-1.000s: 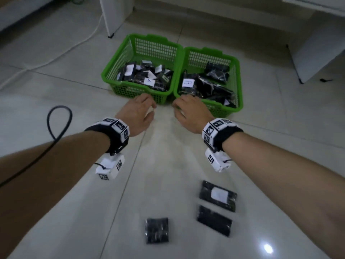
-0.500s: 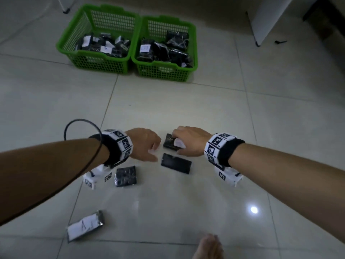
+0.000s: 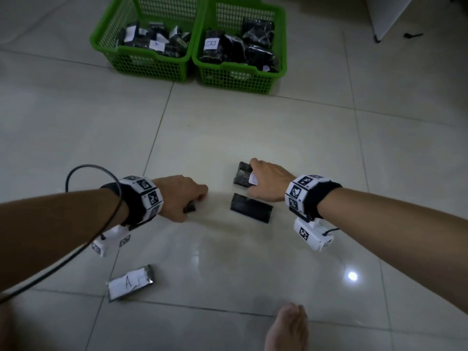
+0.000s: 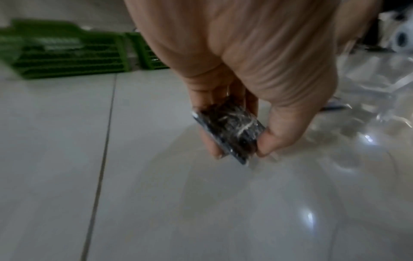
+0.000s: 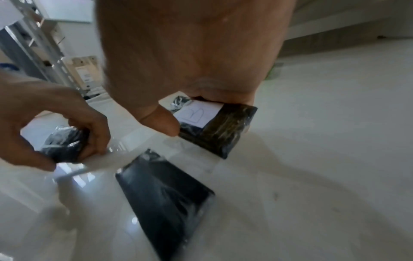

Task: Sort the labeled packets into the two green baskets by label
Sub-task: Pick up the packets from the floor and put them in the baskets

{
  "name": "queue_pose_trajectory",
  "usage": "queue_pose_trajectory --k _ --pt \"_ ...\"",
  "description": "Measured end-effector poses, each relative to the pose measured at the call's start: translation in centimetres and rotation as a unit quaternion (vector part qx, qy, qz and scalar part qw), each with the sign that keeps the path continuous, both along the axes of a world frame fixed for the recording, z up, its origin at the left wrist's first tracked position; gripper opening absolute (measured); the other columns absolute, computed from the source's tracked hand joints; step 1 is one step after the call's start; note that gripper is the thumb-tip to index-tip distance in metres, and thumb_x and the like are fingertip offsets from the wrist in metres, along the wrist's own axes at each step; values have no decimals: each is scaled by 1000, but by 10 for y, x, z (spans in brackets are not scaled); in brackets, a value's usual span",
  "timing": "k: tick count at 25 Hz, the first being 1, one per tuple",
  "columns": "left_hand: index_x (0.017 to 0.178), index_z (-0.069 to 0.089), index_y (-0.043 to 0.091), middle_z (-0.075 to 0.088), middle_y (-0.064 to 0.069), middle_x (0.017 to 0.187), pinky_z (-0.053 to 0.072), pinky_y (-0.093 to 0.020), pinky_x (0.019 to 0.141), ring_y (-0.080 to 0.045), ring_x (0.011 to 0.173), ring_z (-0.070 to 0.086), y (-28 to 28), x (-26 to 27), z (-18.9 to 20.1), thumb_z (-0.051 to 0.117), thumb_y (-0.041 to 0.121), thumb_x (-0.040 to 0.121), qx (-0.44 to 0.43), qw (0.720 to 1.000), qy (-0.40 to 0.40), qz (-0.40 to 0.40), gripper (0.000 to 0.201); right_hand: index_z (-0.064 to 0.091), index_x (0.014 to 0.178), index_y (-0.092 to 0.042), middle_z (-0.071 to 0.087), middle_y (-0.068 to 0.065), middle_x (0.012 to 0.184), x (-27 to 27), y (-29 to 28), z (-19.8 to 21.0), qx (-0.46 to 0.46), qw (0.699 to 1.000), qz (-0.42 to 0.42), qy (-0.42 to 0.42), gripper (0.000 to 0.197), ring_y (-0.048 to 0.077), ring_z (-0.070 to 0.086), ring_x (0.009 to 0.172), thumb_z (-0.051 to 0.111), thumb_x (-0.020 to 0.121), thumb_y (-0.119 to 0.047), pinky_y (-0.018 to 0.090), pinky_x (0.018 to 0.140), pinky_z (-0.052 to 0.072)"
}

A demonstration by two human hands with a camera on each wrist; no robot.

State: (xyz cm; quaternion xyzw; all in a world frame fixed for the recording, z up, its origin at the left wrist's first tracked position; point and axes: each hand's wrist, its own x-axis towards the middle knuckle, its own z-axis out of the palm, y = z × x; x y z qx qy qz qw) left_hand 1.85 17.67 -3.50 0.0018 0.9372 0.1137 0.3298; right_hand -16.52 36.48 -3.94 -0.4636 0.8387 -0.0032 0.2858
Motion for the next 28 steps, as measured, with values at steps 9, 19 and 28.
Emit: queue_pose_trajectory --k 9,19,28 --pt "114 56 -11 67 -26 107 58 -41 86 -39 92 69 -49 -20 29 25 -6 87 489 598 81 630 41 68 78 -10 64 10 76 -31 -76 30 -149 865 -318 -359 9 26 63 71 72 73 -6 31 63 54" --pt "106 58 -1 72 -24 82 52 -30 47 -35 57 68 -94 5 57 42 33 105 408 610 210 645 37 61 131 -2 66 23 127 -21 -149 37 -172 769 -310 -532 38 32 62 102 47 96 2 47 95 52" --pt "119 48 -3 62 -28 115 61 -49 74 -44 92 67 -135 -27 70 45 -12 95 452 552 286 640 25 59 132 -3 68 19 115 -39 -177 51 -202 768 -300 -529 52 31 66 97 40 86 13 42 82 57"
